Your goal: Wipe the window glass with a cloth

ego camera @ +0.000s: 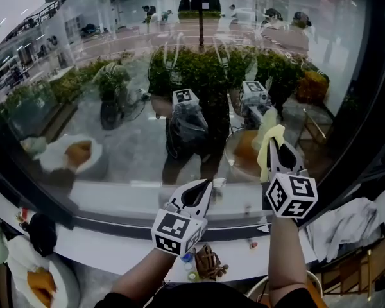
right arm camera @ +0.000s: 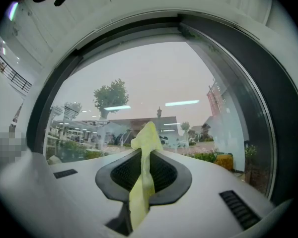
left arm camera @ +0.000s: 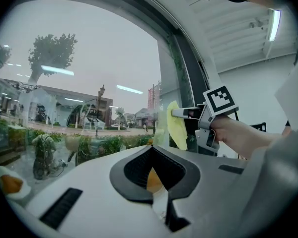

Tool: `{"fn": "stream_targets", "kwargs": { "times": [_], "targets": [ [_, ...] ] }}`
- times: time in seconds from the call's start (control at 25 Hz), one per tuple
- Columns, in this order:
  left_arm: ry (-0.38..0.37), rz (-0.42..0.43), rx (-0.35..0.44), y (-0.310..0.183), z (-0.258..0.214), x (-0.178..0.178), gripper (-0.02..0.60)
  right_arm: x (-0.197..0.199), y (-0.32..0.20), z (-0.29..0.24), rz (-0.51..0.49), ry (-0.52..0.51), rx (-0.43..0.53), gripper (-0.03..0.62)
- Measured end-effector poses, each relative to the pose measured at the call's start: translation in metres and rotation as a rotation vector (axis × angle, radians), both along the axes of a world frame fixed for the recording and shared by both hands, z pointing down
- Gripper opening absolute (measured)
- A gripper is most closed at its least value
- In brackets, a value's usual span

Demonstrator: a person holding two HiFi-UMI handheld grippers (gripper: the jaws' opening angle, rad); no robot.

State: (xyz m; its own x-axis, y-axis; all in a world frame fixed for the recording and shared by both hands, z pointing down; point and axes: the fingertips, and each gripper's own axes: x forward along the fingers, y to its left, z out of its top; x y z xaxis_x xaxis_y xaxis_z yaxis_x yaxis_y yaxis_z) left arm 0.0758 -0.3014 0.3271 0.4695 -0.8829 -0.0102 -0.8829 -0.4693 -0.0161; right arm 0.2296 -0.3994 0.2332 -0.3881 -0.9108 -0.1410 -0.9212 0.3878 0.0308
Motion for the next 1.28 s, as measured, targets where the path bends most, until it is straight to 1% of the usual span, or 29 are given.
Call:
{"fn": "stream_targets", "kwargs": {
  "times": [0.12,0.32,0.48,0.52,0.72,0.96,1.16,1.28],
  "targets": [
    [0.005,-0.014,0.001,0.001,0.002,-0.007,0.008,-0.011,0.000,0.002,-0.018,0.004,0.002,0.055],
    [0.015,-0.036,0.000,0.012,0.005,-0.045,0.008,-0.054,0.011,0.001,-0.037,0.017,0.010,0.055],
    [0.003,-0.056,-0.009,0.011,0.010,-0.054,0.008,-0.065,0.007,0.004,-0.055,0.010,0.006,0.055],
    [0.010,-0.065,-0.009,0.013,0.010,-0.063,0.008,-0.074,0.009,0.004,-0.061,0.010,0.006,0.055],
    [0.035,-0.098,-0.005,0.038,0.011,-0.140,0.008,-0.157,0.033,0.001,-0.088,0.013,0.017,0.055],
    [0.055,-0.149,0.000,0.059,0.013,-0.215,0.008,-0.234,0.051,-0.002,-0.120,0.014,0.029,0.055],
    [0.085,-0.189,0.002,0.071,0.014,-0.268,0.008,-0.293,0.062,-0.008,-0.152,0.030,0.039,0.055],
    [0.091,-0.206,-0.018,0.082,0.019,-0.299,0.008,-0.329,0.069,-0.010,-0.168,0.037,0.044,0.055]
  ]
}}
